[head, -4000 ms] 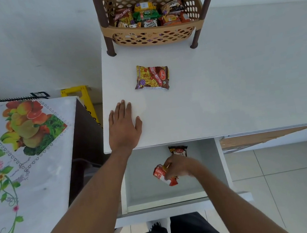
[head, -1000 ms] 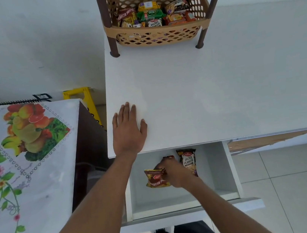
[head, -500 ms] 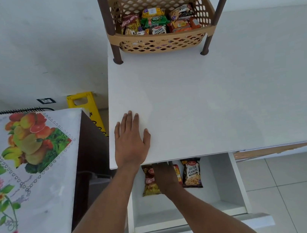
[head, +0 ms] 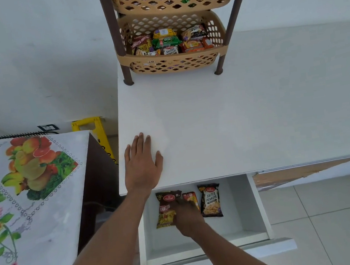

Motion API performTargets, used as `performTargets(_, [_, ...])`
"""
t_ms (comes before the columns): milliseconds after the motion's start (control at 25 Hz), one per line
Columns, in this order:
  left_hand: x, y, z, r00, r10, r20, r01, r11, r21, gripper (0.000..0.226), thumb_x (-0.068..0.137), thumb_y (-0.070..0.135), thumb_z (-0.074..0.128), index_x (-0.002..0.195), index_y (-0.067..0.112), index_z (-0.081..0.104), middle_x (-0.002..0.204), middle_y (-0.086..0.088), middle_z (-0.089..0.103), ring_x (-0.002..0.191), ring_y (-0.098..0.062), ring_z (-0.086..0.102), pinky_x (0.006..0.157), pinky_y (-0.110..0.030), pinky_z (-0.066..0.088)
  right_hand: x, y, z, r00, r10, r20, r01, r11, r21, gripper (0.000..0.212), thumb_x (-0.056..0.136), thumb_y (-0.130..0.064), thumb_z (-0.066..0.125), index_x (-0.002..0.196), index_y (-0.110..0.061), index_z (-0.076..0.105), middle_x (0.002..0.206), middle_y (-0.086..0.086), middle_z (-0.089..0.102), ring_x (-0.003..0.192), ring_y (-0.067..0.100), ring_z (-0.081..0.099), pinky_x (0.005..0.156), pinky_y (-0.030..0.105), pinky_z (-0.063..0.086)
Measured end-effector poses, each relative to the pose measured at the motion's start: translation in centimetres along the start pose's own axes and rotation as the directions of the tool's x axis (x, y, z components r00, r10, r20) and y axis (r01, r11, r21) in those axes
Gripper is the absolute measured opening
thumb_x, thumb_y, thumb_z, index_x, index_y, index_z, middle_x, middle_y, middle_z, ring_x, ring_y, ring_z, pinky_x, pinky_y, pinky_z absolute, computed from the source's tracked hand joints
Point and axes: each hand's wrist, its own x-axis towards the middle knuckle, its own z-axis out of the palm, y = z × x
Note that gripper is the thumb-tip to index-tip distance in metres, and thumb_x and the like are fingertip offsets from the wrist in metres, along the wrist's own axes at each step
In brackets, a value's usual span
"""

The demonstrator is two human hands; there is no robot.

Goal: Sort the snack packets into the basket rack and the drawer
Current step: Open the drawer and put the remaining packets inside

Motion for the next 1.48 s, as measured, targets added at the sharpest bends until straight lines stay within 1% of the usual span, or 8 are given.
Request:
performTargets(280, [-1.1,-0.2,-0.7,0.985,-0.004,0.174,-0.008,0.998,0.066,0.067,0.112,0.047,0.014,0.170,0.017,0.003,0.179,-0.005,-0.004,0.166,-0.022,-0.006,0.135,-0.048,-0.002,-6.1,2.0,-3.0,0.995,0.003,0.095,-0.032,0.954,0.298,0.031,0.104,-0.028,0.049,0.120,-0.015,0.072,0.115,0.010,0.072,0.101,0.030,0.069,0.084,0.039,0.059])
performTargets(520, [-6.8,0.1,-2.4,0.967,0.148,0.209,-0.169,0.982,0.086,0.060,0.112,0.048,0.009,0.169,0.034,-0.003,0.178,0.004,-0.009,0.165,-0.023,-0.012,0.134,-0.050,-0.006,-15.1,4.3,-4.1,0.987,-0.071,0.142,0.004,0.907,0.421,0.031,0.093,-0.047,0.067,0.117,-0.028,0.075,0.119,-0.012,0.072,0.106,0.007,0.064,0.095,0.026,0.053])
performTargets(640, [-7.1,0.1,-2.7,0.960,0.148,0.239,-0.159,0.987,0.026,0.058,0.113,0.047,0.010,0.168,0.038,-0.003,0.178,0.006,-0.011,0.165,-0.022,-0.014,0.134,-0.049,-0.007,-16.5,5.9,-4.8,0.986,-0.074,0.147,0.019,0.940,0.340,0.031,0.089,-0.037,0.078,0.119,-0.033,0.072,0.122,-0.017,0.069,0.103,0.001,0.061,0.095,0.020,0.049])
performTargets(760, [-8.0,0.5,-2.5,0.962,0.127,0.241,-0.135,0.991,0.018,0.056,0.114,0.044,0.012,0.169,0.039,-0.001,0.178,0.006,-0.008,0.165,-0.023,-0.013,0.133,-0.051,-0.007,-17.6,6.3,-4.5,0.999,-0.028,0.047,0.018,0.982,0.189,0.034,0.089,-0.035,0.079,0.122,-0.035,0.070,0.129,-0.017,0.066,0.113,0.008,0.059,0.100,0.028,0.050])
performTargets(1000, [-8.7,0.9,-3.1,0.965,0.149,0.215,-0.151,0.989,-0.008,0.052,0.116,0.036,0.025,0.167,0.039,0.024,0.176,0.011,0.016,0.166,-0.025,0.003,0.133,-0.057,0.000,-16.4,5.5,-5.8,0.971,-0.089,-0.224,0.065,0.992,-0.112,0.104,0.077,-0.052,0.083,0.161,-0.027,0.027,0.170,-0.004,0.024,0.157,0.020,0.023,0.126,0.038,0.021])
performTargets(1160, [-8.5,0.9,-3.6,0.954,0.154,0.257,-0.154,0.988,-0.021,0.051,0.115,0.032,0.030,0.165,0.040,0.030,0.175,0.013,0.021,0.166,-0.025,0.006,0.132,-0.062,0.001,-14.3,5.7,-7.3,0.950,-0.070,-0.305,0.020,0.986,-0.165,0.140,0.071,-0.065,0.082,0.165,-0.019,-0.010,0.173,-0.001,-0.016,0.160,0.019,-0.016,0.131,0.042,-0.002])
performTargets(1280, [-8.7,1.3,-3.9,0.946,0.149,0.289,-0.149,0.989,-0.021,0.051,0.114,0.034,0.032,0.164,0.041,0.031,0.176,0.009,0.019,0.166,-0.028,0.003,0.130,-0.066,0.002,-12.6,6.2,-9.1,0.946,-0.045,-0.321,-0.020,0.980,-0.197,0.146,0.069,-0.074,0.077,0.163,-0.017,-0.019,0.169,0.001,-0.029,0.157,0.021,-0.026,0.129,0.044,-0.010])
performTargets(1480, [-9.9,0.7,-3.7,0.922,0.192,0.335,-0.217,0.975,0.038,0.074,0.101,0.073,0.037,0.167,0.043,0.020,0.179,0.003,0.007,0.166,-0.031,-0.004,0.128,-0.068,0.000,-10.6,6.4,-10.7,0.947,-0.051,-0.316,-0.034,0.965,-0.258,0.131,0.081,-0.077,0.064,0.163,-0.017,-0.018,0.170,0.003,-0.028,0.158,0.022,-0.024,0.130,0.047,-0.008])
